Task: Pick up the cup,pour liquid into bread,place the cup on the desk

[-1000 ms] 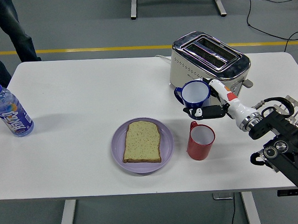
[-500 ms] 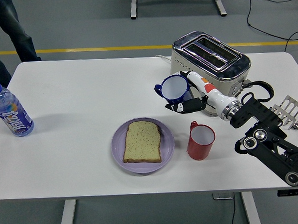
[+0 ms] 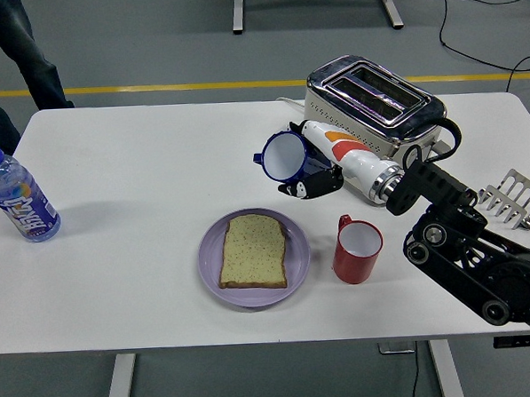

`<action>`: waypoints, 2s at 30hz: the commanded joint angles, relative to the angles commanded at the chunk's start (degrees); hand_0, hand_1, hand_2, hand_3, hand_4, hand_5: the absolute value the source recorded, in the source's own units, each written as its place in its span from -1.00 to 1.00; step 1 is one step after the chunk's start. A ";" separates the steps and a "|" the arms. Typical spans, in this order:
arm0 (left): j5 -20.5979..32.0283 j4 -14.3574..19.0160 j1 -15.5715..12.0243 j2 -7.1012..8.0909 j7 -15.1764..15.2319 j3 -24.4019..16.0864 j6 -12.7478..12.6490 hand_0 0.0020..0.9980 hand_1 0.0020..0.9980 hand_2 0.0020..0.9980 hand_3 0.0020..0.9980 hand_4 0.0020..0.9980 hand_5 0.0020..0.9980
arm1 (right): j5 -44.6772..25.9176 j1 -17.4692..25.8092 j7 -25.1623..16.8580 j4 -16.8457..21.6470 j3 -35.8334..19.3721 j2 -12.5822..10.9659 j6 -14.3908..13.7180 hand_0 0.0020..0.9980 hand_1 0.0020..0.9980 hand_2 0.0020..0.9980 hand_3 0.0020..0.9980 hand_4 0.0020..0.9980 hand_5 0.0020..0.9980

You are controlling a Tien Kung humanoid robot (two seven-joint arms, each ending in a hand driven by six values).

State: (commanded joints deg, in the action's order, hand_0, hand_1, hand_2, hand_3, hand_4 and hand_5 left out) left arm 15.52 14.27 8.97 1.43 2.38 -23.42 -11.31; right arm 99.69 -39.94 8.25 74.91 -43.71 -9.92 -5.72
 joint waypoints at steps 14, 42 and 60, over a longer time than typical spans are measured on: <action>0.26 0.03 0.01 0.08 0.06 0.17 0.01 0.38 0.51 0.55 0.22 -0.21 1.00 | 12.53 -2.93 -0.19 0.10 5.51 -0.57 0.05 -0.09 -0.16 0.07 0.01 0.44 -1.00; -0.35 0.06 -0.05 0.15 -0.08 -0.26 -0.20 0.38 0.51 0.55 0.22 -0.21 1.00 | 28.35 -8.10 3.85 -1.34 14.28 -1.32 -4.83 -0.06 -0.15 0.07 0.01 0.38 -1.00; -2.22 0.10 -0.40 0.15 -0.67 -1.41 -0.48 0.38 0.51 0.55 0.22 -0.21 1.00 | 29.43 -8.23 6.34 -1.44 16.87 -1.60 -6.14 -0.05 -0.15 0.07 0.01 0.37 -1.00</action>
State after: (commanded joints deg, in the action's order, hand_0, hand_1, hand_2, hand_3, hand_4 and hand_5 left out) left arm 13.30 14.37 8.57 1.58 1.71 -24.83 -11.79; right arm 129.12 -48.18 14.58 73.48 -26.84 -11.52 -11.86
